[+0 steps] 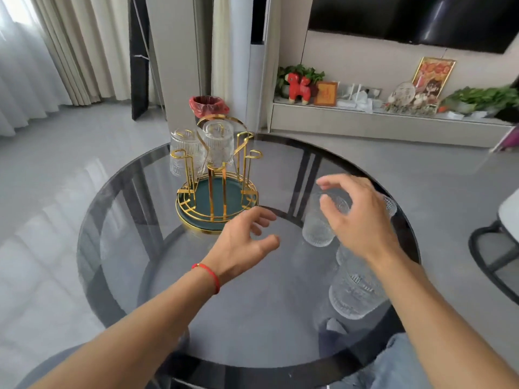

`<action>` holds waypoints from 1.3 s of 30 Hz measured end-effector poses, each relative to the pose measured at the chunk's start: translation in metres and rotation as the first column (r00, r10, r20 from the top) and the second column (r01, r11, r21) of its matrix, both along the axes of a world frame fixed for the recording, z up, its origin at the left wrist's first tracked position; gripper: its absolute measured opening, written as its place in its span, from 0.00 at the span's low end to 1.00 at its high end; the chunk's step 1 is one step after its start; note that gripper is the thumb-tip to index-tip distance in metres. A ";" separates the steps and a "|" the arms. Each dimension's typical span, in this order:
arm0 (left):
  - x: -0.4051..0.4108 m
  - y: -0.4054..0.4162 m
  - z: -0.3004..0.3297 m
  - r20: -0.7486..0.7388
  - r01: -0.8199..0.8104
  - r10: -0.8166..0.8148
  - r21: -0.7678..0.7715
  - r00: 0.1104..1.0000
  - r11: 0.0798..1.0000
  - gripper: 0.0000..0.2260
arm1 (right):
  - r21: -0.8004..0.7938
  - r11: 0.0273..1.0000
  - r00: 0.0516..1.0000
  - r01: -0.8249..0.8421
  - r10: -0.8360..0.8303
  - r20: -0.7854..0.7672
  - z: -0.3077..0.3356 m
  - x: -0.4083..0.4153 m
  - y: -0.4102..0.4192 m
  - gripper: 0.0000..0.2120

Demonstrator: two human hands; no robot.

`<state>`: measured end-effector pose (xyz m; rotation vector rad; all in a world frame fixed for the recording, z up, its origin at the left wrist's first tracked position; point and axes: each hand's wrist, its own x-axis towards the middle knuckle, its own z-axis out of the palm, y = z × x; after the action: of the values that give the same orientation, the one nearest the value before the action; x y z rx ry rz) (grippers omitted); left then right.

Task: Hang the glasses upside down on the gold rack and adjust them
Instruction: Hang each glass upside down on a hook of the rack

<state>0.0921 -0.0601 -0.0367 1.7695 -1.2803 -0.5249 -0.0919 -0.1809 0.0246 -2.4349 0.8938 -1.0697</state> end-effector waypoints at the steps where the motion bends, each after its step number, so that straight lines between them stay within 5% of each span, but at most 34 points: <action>1: -0.005 -0.001 0.001 -0.053 0.023 -0.022 0.005 0.998 1.000 0.17 | -0.002 1.000 0.999 0.029 -0.029 0.019 -0.007 -0.019 0.004 0.10; 5: -0.037 0.001 0.001 -0.166 0.146 -0.140 0.025 0.976 0.989 0.20 | 0.059 0.987 0.987 0.147 -0.151 0.061 -0.026 -0.070 0.010 0.05; 11: -0.081 0.009 -0.015 -0.189 0.277 -0.275 -0.014 0.943 0.961 0.28 | 0.215 0.905 0.930 0.366 -0.349 -0.114 -0.041 -0.106 0.000 0.11; 15: -0.102 0.004 -0.021 -0.042 0.288 -0.290 -0.044 0.956 0.957 0.39 | 0.548 0.799 0.967 0.248 -0.173 -0.186 -0.043 -0.108 0.006 0.12; 22: -0.108 0.001 -0.017 0.171 0.164 -0.137 -0.156 0.976 0.974 0.44 | 0.787 0.605 0.991 -0.118 0.116 0.060 -0.039 -0.099 0.017 0.11; 26: -0.083 0.006 -0.008 0.173 0.023 -0.004 -0.103 0.985 0.994 0.40 | 0.810 0.541 0.964 -0.227 0.242 0.108 -0.035 -0.082 0.022 0.22; 31: -0.050 0.013 0.012 -0.156 -0.197 0.193 -0.010 0.969 0.980 0.33 | 0.752 0.594 0.947 -0.287 0.292 0.131 -0.034 -0.055 0.030 0.16; 34: -0.034 0.015 0.026 -0.560 -0.247 0.218 0.025 0.799 0.969 0.37 | 0.769 0.602 0.971 -0.214 0.214 0.103 -0.038 -0.034 0.034 0.11; 39: -0.025 0.017 0.030 -0.816 -0.234 0.118 -0.022 0.565 0.972 0.31 | 0.869 0.262 0.907 -0.419 0.155 0.391 -0.039 0.003 0.039 0.18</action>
<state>0.0676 -0.0432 -0.0072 1.2433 -0.4459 -0.9718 -0.0884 -0.1421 -0.0144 -1.2987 0.6371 -0.3976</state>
